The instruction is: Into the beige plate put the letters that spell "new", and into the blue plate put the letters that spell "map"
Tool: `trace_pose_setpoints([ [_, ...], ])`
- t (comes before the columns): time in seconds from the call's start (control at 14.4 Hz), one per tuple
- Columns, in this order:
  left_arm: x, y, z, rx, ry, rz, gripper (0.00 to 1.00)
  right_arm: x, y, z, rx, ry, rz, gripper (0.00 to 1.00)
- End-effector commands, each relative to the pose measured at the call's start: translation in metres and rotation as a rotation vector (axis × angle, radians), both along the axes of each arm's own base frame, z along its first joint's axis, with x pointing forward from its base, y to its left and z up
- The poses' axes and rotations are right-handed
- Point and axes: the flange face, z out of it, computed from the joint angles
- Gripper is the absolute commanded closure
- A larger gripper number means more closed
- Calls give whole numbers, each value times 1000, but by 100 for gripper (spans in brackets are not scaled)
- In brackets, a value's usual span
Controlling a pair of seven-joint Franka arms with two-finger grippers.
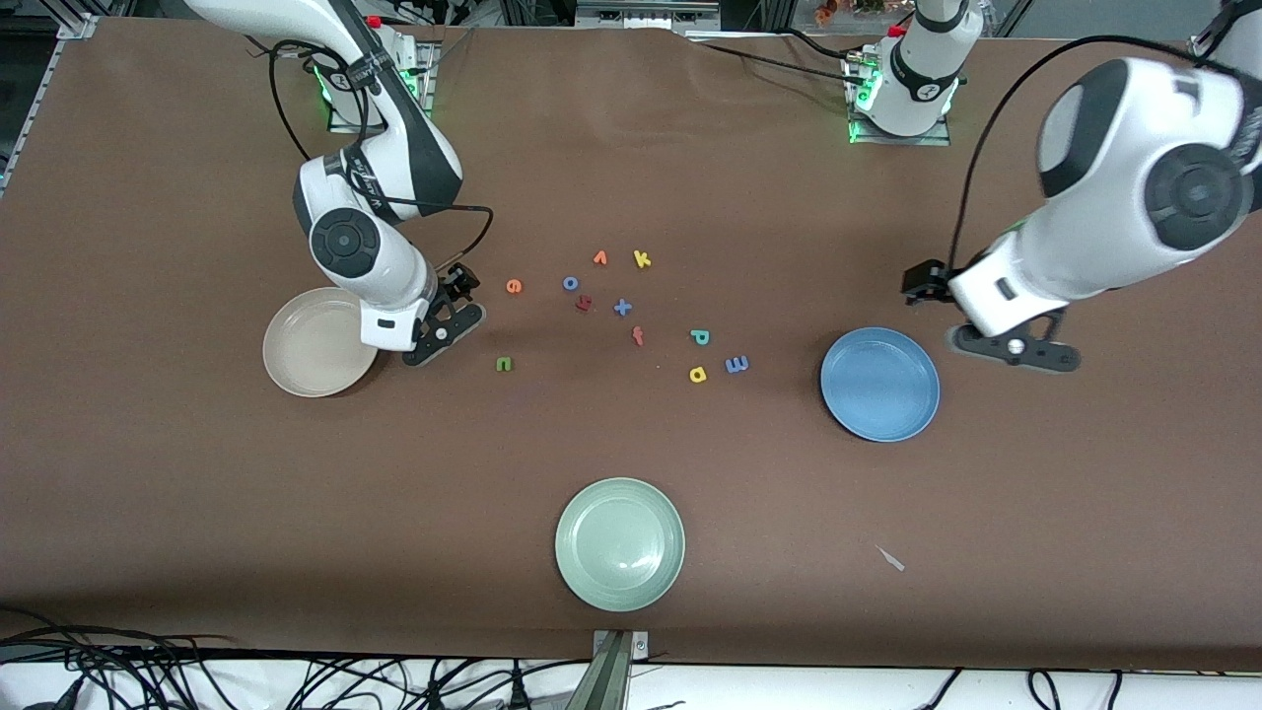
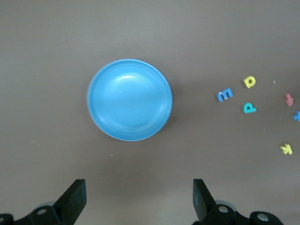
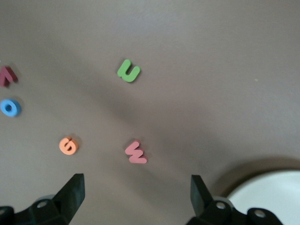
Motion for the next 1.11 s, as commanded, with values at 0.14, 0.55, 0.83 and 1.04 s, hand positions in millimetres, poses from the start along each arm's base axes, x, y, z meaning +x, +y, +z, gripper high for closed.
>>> trace_pose_setpoints([
  [0.14,1,-62,-70,-49,118,-200,0,-29,-13,-31,43,-98,151,0],
  [0.55,15,-128,-183,-84,51,-333,0,-46,-15,-61,29,-156,294,0],
  [0.83,16,-151,-226,-116,-5,-480,0,-53,-5,-74,14,-156,355,1],
  [1.04,9,-159,-252,-146,20,-646,0,-57,-4,-84,-7,-142,403,7],
])
